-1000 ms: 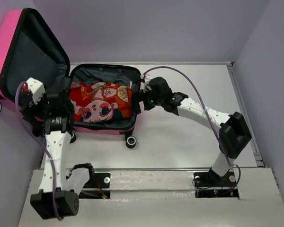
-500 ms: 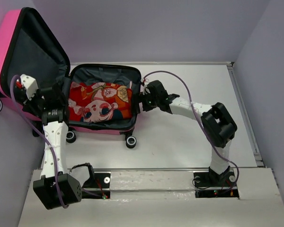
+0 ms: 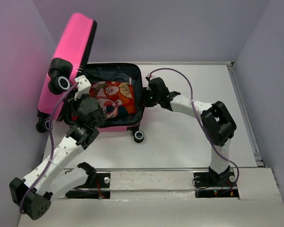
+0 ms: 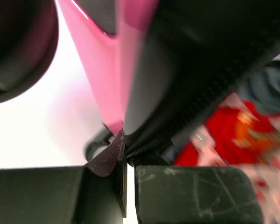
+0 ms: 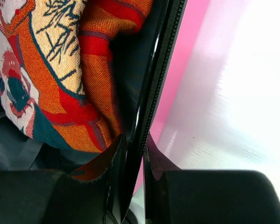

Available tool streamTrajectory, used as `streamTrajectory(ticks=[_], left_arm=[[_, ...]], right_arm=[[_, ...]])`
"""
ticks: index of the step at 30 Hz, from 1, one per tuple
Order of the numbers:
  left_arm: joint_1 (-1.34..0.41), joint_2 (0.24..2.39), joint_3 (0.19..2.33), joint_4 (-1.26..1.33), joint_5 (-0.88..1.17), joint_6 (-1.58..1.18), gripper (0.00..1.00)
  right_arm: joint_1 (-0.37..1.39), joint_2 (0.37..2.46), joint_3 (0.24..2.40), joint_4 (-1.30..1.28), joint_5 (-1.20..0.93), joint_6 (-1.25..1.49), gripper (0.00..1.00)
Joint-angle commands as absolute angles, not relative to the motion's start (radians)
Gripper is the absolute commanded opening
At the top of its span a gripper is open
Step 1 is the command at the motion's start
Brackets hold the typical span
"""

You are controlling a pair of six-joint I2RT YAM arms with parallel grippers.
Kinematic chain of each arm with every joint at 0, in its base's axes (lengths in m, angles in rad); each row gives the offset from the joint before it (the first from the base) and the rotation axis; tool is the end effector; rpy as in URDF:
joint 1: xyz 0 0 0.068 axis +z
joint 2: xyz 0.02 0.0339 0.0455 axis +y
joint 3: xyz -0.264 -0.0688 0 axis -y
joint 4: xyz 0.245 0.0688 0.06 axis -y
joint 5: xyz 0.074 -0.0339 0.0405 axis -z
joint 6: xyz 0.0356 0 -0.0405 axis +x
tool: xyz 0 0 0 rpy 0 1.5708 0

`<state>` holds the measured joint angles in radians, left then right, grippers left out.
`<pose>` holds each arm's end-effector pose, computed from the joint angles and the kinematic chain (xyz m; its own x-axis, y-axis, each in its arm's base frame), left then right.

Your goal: Pack the luggage

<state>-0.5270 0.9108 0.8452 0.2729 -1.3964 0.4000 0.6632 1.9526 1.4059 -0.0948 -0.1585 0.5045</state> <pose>0.1775 -0.0627 0.3824 -0.1265 0.1518 -0.9803 -0.7561 0.6249 0.1944 0.3482 0.2792 0.2171 -0.7548 0.0160 -0.6557 -0.3915 0.7911 0.4700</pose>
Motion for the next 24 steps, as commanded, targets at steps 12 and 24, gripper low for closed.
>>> streamTrajectory(ticks=[12,24], left_arm=[[-1.431,1.023,0.972,0.092,-1.323,0.054,0.48],[-1.510,1.061,1.215,0.290,-1.022,0.104,0.93]], right_arm=[[0.565,1.821,1.194,-0.012,-0.275,0.361,0.07],[0.304,1.667,1.080,-0.090,-0.275,0.310,0.45]])
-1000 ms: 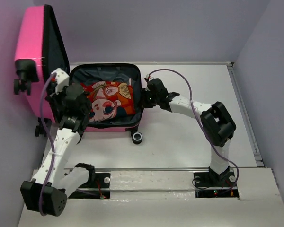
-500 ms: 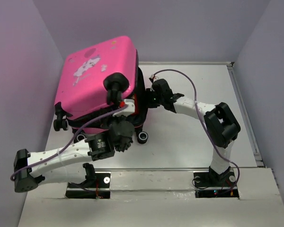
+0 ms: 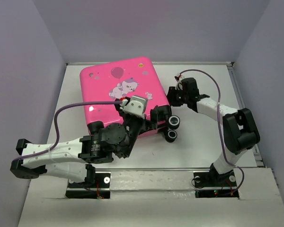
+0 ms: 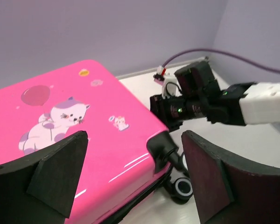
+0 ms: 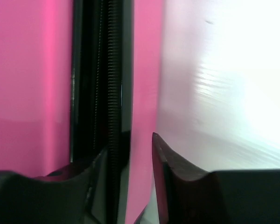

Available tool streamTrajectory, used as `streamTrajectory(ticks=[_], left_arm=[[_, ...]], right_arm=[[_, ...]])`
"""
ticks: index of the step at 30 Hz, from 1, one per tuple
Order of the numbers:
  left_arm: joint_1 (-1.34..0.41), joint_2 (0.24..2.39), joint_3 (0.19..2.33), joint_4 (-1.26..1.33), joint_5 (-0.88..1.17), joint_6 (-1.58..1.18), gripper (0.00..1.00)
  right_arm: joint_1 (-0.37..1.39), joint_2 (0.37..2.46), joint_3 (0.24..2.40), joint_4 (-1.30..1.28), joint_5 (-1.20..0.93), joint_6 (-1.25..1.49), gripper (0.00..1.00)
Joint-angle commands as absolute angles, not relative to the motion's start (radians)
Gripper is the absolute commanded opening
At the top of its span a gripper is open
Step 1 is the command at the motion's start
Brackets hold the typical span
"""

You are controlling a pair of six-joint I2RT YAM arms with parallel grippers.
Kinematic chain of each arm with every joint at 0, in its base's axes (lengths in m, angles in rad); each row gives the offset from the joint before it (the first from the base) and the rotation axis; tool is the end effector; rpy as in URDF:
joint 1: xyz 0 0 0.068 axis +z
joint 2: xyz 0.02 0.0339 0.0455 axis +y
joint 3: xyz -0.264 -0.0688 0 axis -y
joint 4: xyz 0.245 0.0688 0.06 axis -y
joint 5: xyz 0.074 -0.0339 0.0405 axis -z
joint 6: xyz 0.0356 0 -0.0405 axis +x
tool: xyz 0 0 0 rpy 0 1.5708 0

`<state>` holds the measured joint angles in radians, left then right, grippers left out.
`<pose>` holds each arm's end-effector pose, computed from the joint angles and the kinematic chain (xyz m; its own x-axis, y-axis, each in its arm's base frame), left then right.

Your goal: Pack the luggage

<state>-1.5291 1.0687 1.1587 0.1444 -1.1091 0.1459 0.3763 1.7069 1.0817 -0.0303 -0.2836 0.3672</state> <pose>0.0410 -0.2174 0.4476 0.0690 -0.1004 -0.9926 0.4030 0.9129 -0.0643 0.3454 0.1472 0.2144 -0.7298 0.0822 -0.6787 -0.3183 0.8377 0.4438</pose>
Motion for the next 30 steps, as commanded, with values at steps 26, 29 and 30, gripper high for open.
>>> streamTrajectory(ticks=[26,29,30], left_arm=[[-0.023,2.054,2.442,-0.499,0.128,-0.282,0.93],[0.031,2.153,2.459,-0.459,0.220,-0.311,0.92],[0.041,2.178,2.483,-0.448,0.236,-0.299,0.92]], right_arm=[[1.115,1.189,1.100,-0.425,-0.075,0.225,0.07],[1.126,1.218,1.025,-0.413,-0.039,0.253,0.07],[1.126,1.232,1.011,-0.411,-0.020,0.276,0.07]])
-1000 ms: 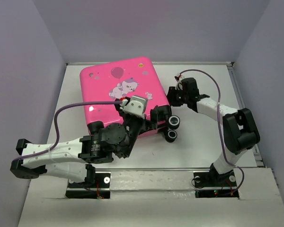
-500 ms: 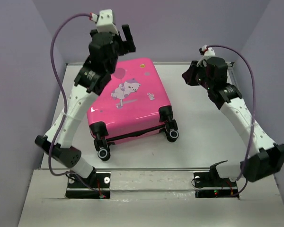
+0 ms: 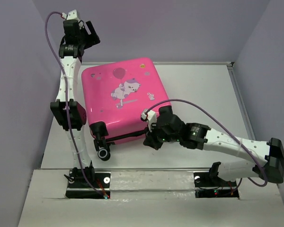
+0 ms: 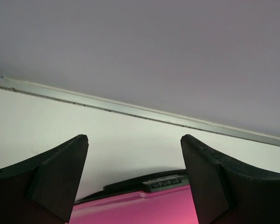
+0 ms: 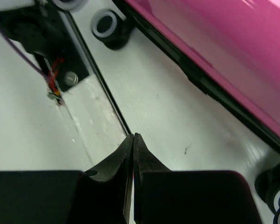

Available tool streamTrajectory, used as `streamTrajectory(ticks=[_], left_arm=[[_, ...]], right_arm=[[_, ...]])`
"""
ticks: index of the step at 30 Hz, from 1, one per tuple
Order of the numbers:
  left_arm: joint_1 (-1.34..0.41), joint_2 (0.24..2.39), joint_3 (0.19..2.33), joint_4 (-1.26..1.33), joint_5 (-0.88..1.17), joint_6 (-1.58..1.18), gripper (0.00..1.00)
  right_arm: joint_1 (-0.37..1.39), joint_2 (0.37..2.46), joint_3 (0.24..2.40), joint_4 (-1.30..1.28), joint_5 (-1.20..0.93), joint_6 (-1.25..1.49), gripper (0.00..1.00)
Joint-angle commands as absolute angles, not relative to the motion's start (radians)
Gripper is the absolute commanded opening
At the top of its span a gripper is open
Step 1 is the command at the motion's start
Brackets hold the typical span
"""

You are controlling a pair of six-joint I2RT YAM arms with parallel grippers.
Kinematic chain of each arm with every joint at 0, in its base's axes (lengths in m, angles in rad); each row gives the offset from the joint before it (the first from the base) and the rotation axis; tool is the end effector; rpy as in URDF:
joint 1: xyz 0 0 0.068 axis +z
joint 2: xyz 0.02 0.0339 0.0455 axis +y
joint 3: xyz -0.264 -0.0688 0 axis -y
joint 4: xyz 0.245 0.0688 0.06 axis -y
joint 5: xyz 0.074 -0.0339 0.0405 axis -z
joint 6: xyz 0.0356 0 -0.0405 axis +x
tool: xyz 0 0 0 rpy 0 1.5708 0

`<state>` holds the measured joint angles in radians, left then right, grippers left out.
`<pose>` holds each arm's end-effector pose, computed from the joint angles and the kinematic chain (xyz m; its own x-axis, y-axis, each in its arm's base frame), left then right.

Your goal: Pack the luggage

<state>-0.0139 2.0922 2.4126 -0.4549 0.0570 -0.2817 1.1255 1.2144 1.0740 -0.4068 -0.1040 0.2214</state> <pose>0.4736 -0.0086 0.4618 -0.1484 -0.2755 -0.9498 0.0303 0.9587 -0.2828 0.1140 0.2473 0.3291 -0.4241 -0.3816 -0.8213 -0.8637 0.4430 0.2402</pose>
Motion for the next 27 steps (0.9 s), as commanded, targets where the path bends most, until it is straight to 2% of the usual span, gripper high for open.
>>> streamTrajectory(ticks=[1,8,12,17,21,24,27], left_arm=[[0.043,2.201,2.484,-0.431,0.251,-0.299,0.92],[0.040,2.377,2.510,-0.304,0.376,-0.284,0.91],[0.040,2.445,2.496,-0.319,0.431,-0.250,0.87],[0.040,2.454,2.410,-0.353,0.497,-0.235,0.86],[0.029,2.361,2.232,-0.361,0.522,-0.212,0.83],[0.017,2.220,1.946,-0.324,0.471,-0.196,0.82],[0.015,2.059,1.757,-0.285,0.415,-0.207,0.81]], right_arm=[[1.126,1.235,1.002,-0.407,-0.008,0.284,0.07],[1.115,1.287,0.969,-0.324,0.181,0.319,0.07],[1.039,1.361,0.976,-0.302,0.230,0.324,0.07],[0.913,1.371,0.991,-0.255,0.206,0.307,0.07],[0.792,1.388,1.011,-0.192,0.143,0.278,0.07],[0.697,1.437,1.034,-0.149,0.065,0.262,0.07],[0.617,1.479,1.067,-0.106,-0.035,0.256,0.07]])
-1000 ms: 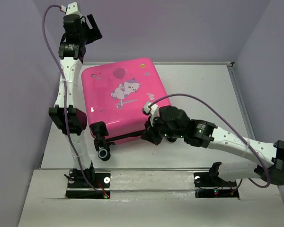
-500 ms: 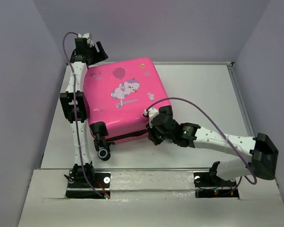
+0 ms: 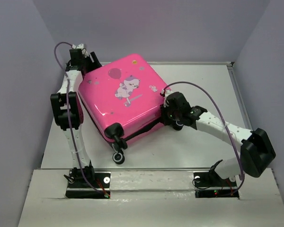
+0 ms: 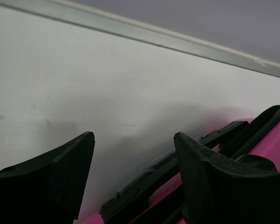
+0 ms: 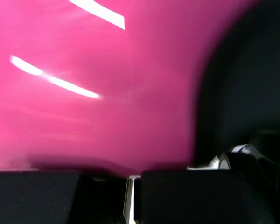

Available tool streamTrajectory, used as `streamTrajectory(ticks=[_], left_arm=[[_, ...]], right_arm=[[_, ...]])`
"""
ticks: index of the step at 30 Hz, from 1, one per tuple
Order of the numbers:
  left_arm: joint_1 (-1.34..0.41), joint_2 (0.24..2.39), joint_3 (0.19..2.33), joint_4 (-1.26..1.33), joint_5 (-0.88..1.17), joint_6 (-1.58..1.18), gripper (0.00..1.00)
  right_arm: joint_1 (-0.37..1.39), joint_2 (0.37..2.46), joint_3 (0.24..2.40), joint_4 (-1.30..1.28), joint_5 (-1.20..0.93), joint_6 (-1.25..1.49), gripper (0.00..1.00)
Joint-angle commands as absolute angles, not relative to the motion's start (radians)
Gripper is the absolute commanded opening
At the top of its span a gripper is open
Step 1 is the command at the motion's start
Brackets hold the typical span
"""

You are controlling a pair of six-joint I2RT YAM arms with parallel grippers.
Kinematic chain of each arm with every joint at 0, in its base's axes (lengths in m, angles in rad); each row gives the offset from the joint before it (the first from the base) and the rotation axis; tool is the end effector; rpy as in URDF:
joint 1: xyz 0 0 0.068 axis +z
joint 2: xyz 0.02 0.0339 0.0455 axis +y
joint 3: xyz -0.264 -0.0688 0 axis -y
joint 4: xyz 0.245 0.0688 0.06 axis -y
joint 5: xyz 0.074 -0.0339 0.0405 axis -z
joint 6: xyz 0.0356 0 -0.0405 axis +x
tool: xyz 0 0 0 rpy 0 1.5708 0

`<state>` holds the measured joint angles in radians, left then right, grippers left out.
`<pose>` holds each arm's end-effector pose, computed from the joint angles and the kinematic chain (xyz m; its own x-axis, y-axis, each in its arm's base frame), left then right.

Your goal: Pack the luggage

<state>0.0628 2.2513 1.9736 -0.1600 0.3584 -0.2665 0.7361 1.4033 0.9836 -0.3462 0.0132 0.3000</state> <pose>0.5351 0.0211 0.2637 -0.4761 -0.2770 -0.8346 0.1378 0.9138 -0.3820 0.2250 0.2032 0.2528 -0.6871 -0.2237 -0.6913 -0.4828 0.8516 0.2043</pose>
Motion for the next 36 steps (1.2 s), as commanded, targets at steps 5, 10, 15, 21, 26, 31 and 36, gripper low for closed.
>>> streamTrajectory(ticks=[5,10,15,21,26,31,36], left_arm=[[0.005,1.760,1.343,-0.215,0.364,-0.267,0.78],[-0.075,1.466,1.022,-0.180,0.299,-0.276,0.78],[-0.173,1.229,0.824,-0.163,0.278,-0.304,0.79],[-0.199,1.016,0.652,-0.118,0.331,-0.383,0.80],[-0.219,0.887,0.629,-0.123,0.311,-0.406,0.79],[-0.224,0.813,0.701,-0.159,0.318,-0.403,0.80],[-0.227,0.735,0.738,-0.195,0.299,-0.405,0.79]], right_arm=[[0.517,1.633,1.245,-0.074,-0.185,0.256,0.07],[0.508,1.848,1.575,-0.150,-0.331,0.281,0.07],[0.508,2.159,2.140,-0.319,-0.569,0.437,0.17],[0.486,2.370,2.560,-0.506,-0.526,0.465,0.81],[0.457,2.150,2.323,-0.500,-0.416,0.359,0.97],[0.457,1.908,2.088,-0.479,-0.315,0.261,0.98],[0.457,1.595,1.833,-0.437,-0.319,0.195,0.62]])
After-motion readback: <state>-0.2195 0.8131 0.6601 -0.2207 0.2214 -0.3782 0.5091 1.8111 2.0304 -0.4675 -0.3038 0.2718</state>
